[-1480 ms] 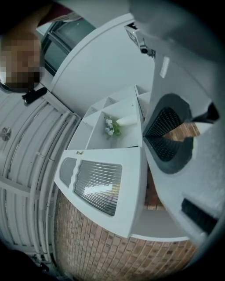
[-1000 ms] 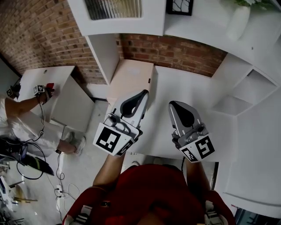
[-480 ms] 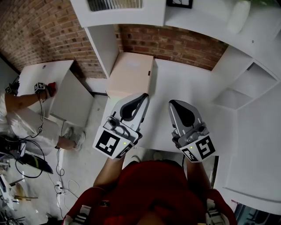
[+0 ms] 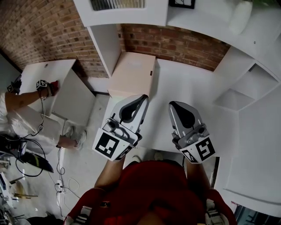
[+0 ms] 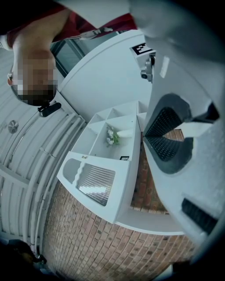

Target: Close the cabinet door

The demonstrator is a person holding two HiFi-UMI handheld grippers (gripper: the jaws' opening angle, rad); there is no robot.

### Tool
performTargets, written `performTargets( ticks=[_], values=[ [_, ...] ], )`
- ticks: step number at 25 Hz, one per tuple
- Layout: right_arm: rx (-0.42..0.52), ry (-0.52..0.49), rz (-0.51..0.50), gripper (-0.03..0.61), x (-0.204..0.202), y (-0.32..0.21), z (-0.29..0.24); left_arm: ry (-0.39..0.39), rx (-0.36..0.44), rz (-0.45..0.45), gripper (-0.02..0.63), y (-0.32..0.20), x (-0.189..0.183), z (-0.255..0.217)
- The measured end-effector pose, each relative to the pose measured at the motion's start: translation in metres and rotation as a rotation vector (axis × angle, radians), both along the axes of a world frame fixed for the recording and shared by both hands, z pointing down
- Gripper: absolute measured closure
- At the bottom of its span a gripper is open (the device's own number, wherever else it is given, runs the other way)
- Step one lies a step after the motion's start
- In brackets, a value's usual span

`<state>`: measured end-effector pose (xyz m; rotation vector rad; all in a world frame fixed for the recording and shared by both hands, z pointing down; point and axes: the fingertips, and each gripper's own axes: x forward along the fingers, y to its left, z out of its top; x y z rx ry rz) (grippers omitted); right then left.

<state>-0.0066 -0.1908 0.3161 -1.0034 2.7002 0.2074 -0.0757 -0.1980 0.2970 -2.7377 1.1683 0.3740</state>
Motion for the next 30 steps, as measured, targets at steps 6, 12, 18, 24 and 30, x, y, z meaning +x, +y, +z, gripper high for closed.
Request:
performTargets(
  ticks=[6,12,18,24,30],
  values=[
    [0.004,0.014,0.002,0.566,-0.003,0.0,-0.001,0.001,-0.004,0.006,0.611,-0.001,-0.001,0.0],
    [0.002,0.023,0.011,0.566,-0.004,-0.002,0.001,0.008,-0.006,0.023,0.611,-0.005,0.001,0.001],
    [-0.004,0.024,0.016,0.566,-0.004,-0.004,0.003,0.011,-0.013,0.034,0.611,-0.008,0.002,0.003],
    [-0.005,0.028,0.018,0.566,-0.007,-0.005,0.0,0.017,-0.014,0.041,0.611,-0.01,-0.001,0.001],
    [-0.006,0.026,0.014,0.566,-0.007,-0.005,0.002,0.031,-0.016,0.041,0.611,-0.01,0.0,-0.001]
  ],
)
